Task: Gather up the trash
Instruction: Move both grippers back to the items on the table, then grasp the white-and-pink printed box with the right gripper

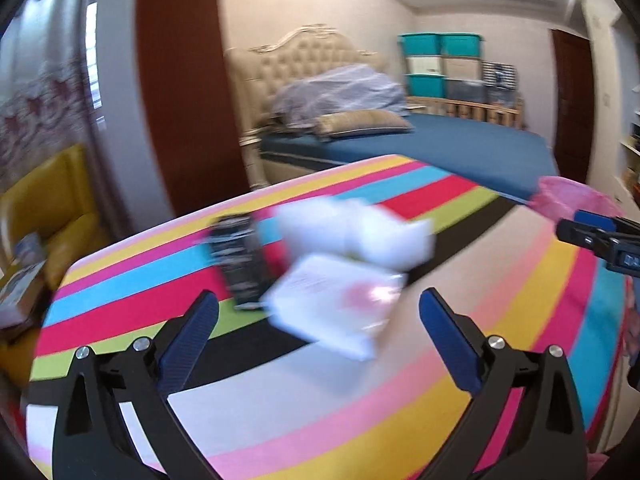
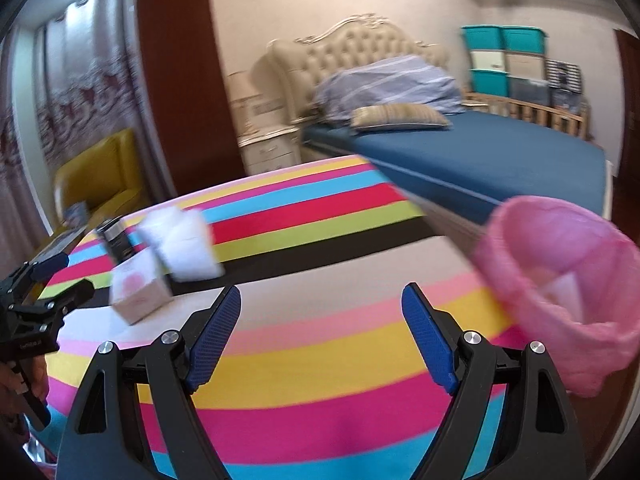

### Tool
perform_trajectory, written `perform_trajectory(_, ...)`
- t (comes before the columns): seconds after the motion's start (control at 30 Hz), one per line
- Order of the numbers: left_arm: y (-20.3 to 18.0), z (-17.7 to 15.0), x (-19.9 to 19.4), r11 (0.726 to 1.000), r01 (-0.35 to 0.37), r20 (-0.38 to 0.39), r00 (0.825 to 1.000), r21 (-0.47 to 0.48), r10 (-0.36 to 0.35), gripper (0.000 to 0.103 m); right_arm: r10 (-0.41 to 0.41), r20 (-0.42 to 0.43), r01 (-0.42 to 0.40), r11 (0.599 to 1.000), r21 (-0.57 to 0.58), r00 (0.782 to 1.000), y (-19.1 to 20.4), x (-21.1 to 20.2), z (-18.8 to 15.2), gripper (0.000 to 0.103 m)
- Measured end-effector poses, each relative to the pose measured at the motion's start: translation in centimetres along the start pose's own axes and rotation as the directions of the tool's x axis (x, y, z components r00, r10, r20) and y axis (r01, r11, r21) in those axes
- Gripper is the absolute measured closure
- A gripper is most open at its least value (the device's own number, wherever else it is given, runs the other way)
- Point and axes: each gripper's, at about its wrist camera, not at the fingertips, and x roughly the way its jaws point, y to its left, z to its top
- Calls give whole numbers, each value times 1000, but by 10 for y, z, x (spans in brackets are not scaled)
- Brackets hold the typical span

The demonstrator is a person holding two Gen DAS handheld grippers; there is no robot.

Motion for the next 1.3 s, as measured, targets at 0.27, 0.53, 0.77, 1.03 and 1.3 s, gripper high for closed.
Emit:
perform_trajectory(0.27,85,-13,2,979,-169,-31,986,-114,167,5,109,-72,-117,986,-119,991,80,29,3,18)
perform_trajectory(0.53,130,-26,-6,960,-213,-53,977,-182,207,5,164,-171,-193,966,-173,972,124,63,2,18)
perform_trajectory(0.77,146,-29,-8,942,-269,-69,963,-203,260,5,194,-227,-243,946,-213,954,153,83,4,18)
perform_trajectory(1.03,153,-27,-7,931,-278,-84,961,-238,265,5,191,-284,-270,923,-274,940,177,108,10,18)
perform_trajectory(1.3,143,-27,-6,936,-279,-84,960,-213,267,5,180,-342,-281,919,-275,922,181,124,11,20)
